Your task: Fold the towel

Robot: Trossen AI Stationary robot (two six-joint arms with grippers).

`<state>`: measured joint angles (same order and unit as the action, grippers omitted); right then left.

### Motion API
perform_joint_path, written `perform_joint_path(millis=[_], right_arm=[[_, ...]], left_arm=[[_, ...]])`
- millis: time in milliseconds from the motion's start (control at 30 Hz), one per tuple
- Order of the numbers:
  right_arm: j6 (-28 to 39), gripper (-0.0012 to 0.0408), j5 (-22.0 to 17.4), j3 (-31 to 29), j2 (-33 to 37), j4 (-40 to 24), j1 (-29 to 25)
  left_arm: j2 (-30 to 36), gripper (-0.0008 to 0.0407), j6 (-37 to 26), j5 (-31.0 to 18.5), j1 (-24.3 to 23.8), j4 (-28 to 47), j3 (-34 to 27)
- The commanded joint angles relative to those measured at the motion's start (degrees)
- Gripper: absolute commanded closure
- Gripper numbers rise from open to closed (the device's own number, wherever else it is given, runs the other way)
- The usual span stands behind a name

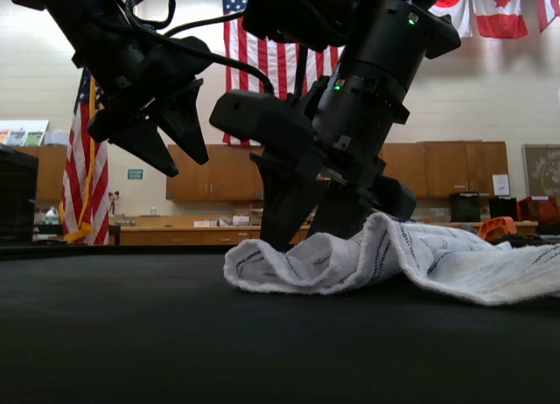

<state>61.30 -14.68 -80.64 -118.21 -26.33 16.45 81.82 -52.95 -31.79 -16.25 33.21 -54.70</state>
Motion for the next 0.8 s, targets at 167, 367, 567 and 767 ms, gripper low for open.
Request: perform_joint_path(millis=[167, 367, 567, 767], right_arm=[[-0.07, 0.0280, -1.18, -0.20, 1.03, -0.15, -0.46], [-0.22, 0.0318, -1.40, -0.04, 1.09, -0.31, -0.87], [-0.24, 0.0349, -1.88, -0.55, 1.11, -0.57, -0.92], [-0.37, 0.0350, 0.79, -0.28, 1.11, -0.22, -0.85]], left_arm=[[0.02, 0.0102, 0.00, 0.07, -0.02, -0.17, -0.02], [0.02, 0.0102, 0.00, 0.07, -0.02, -0.13, -0.04], [0.02, 0.0102, 0.00, 0.04, -0.02, 0.07, -0.02], [0.02, 0.0102, 0.00, 0.07, -0.02, 0.22, -0.02]])
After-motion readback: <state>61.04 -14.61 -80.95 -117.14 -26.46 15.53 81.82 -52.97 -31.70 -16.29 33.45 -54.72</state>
